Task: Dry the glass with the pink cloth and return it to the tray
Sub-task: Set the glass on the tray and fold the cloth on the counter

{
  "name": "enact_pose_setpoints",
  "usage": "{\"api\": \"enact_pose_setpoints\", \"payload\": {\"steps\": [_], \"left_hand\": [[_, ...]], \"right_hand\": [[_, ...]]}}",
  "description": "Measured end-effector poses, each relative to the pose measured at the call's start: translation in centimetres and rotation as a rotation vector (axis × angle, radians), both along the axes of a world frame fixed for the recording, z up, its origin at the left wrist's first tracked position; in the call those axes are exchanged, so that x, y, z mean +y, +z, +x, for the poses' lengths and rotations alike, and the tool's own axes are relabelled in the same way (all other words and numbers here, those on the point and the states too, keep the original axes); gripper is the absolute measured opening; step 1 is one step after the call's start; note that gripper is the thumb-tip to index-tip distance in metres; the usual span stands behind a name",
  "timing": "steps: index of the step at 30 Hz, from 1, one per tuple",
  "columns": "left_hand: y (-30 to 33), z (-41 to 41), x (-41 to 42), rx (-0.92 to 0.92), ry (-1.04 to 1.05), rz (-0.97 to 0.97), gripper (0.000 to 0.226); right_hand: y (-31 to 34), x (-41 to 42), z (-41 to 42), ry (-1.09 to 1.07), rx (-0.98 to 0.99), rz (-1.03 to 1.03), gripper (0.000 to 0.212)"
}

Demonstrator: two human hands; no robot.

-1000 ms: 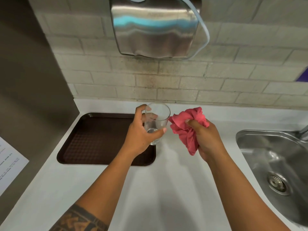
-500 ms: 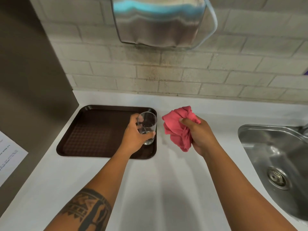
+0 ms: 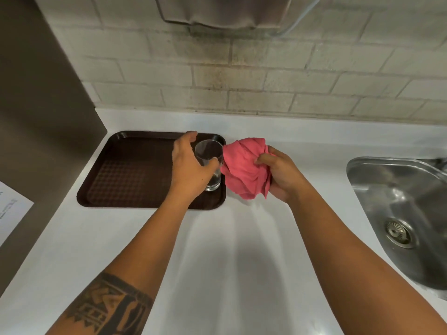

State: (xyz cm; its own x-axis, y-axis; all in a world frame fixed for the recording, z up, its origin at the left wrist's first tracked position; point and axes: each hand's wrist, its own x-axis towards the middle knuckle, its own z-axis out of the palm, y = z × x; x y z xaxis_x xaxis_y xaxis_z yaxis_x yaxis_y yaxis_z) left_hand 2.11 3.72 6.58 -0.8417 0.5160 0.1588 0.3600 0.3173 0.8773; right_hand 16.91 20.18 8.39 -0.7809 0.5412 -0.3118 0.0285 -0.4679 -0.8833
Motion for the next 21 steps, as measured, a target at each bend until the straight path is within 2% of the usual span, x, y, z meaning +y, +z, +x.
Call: {"api": "enact_pose_setpoints", "payload": {"steps": [1, 3, 4, 6, 7, 8, 10, 12, 14, 17, 19, 21], "left_hand": [[0.6, 1.1, -0.4, 0.037, 0.033, 0.037, 0.055], [1.3, 3.3, -1.1, -0.024, -0.013, 0.003, 0.022], [1.3, 4.4, -1.3, -0.096, -0.091, -0.074, 0.029], [0.9, 5.9, -1.4, -0.32, -0.305, -0.194, 0.068], [0.9, 6.4, -1.2, -0.471, -0.392, -0.171, 0.086], [0.8, 6.7, -0.9, -0.617, -0.451, -0.103, 0.095], [0.8, 6.8, 0.2, -0.825, -0.497, 0.078, 0.082], [0.7, 6.9, 1.5, -0.964, -0.523, 0.236, 0.063], [1.0, 6.9, 2.6, -1.08, -0.542, 0.352, 0.053], [1.5, 6.8, 3.8, -1.055, -0.476, 0.453, 0.035], [2.1, 6.6, 4.4, -0.898, -0.401, 0.449, 0.026], [2.7, 6.3, 4.6, -0.634, -0.359, 0.332, 0.028]], "right_hand": [[-0.2, 0.2, 0.7, 0.008, 0.057, -0.068, 0.048], [-0.5, 0.4, 2.4, 0.018, 0.202, -0.22, 0.054], [-0.7, 0.4, 3.3, 0.02, 0.258, -0.276, 0.055], [-0.7, 0.6, 4.7, 0.047, 0.322, -0.318, 0.054], [-0.7, 0.8, 5.2, 0.076, 0.336, -0.313, 0.052], [-0.6, 1.0, 5.6, 0.104, 0.337, -0.298, 0.05], [0.0, 1.4, 5.9, 0.147, 0.308, -0.219, 0.045], [0.6, 1.7, 6.0, 0.183, 0.275, -0.141, 0.042], [1.0, 2.0, 6.1, 0.202, 0.264, -0.121, 0.042], [1.1, 2.1, 6.4, 0.187, 0.237, -0.076, 0.048], [0.9, 2.1, 6.5, 0.139, 0.158, 0.048, 0.047], [0.6, 1.9, 6.5, 0.06, 0.03, 0.228, 0.041]]}}
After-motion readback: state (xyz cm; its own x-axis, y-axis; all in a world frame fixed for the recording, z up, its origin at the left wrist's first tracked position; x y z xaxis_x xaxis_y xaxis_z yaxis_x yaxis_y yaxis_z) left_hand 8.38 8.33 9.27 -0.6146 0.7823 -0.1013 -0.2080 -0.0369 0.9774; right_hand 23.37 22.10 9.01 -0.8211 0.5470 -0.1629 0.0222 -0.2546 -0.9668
